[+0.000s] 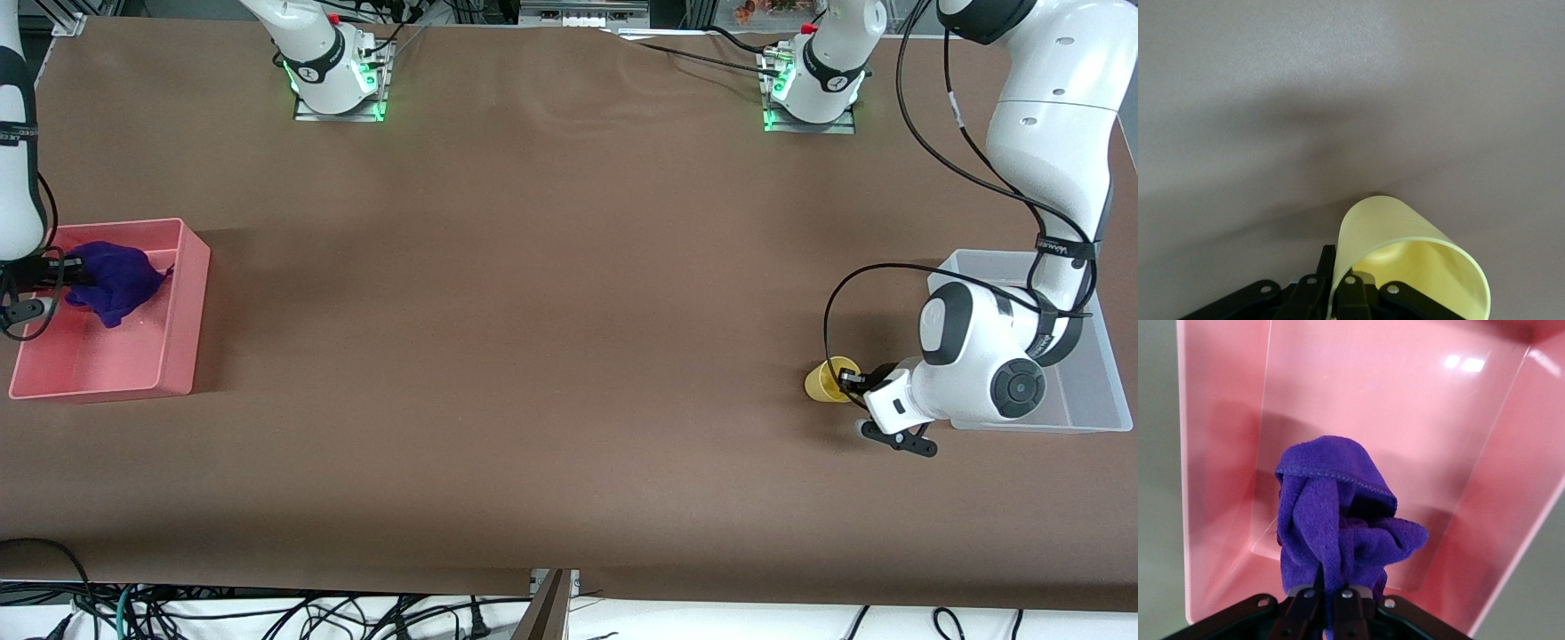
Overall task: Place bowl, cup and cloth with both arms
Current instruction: 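Carry the yellow cup into the green bowl with the left gripper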
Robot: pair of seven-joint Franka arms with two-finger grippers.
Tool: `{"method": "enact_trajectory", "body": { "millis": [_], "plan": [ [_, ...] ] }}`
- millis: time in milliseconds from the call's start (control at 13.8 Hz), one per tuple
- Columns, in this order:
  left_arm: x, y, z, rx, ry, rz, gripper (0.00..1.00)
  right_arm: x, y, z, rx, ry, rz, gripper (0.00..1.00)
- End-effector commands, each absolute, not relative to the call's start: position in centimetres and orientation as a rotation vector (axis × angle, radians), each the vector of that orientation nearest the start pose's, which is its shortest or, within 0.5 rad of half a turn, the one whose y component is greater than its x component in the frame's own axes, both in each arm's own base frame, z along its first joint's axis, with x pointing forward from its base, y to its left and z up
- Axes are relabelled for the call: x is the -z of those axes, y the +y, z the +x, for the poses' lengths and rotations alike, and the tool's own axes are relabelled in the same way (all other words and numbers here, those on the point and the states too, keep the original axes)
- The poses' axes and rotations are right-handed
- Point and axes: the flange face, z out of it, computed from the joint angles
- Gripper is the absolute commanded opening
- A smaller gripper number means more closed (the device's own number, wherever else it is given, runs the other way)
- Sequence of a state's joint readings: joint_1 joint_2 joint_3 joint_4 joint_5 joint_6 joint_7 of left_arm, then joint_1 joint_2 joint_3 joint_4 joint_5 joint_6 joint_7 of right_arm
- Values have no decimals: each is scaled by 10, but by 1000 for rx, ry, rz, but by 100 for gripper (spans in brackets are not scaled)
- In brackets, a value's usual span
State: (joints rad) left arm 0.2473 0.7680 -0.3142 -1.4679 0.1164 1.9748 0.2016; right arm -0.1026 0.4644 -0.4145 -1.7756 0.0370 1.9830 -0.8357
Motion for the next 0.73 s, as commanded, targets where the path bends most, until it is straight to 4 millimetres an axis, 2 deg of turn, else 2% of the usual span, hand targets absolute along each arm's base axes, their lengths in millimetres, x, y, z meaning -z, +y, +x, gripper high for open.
{"method": "enact_trajectory", "body": {
  "millis": [0,218,363,436,508,581,654],
  "plan": [
    [-278,8,682,-453,420,-3182,0,-296,-290,549,-393,-446,-3053,0],
    [-340,51,659,-583,387,-3137,0,-280,-290,543,-369,-448,-3072,0],
    [-372,88,647,-627,484,-3110,0,-278,-290,542,-376,-447,-3071,0],
    [-378,114,640,-672,536,-3051,0,-277,-289,543,-378,-440,-3072,44],
    [-382,132,637,-699,647,-2966,0,-278,-290,543,-375,-406,-3081,72],
    [-380,147,633,-731,724,-2906,0,-279,-289,544,-377,-394,-3083,81],
    [-374,182,625,-752,725,-2899,0,-281,-289,544,-377,-389,-3081,86]
  ]
}}
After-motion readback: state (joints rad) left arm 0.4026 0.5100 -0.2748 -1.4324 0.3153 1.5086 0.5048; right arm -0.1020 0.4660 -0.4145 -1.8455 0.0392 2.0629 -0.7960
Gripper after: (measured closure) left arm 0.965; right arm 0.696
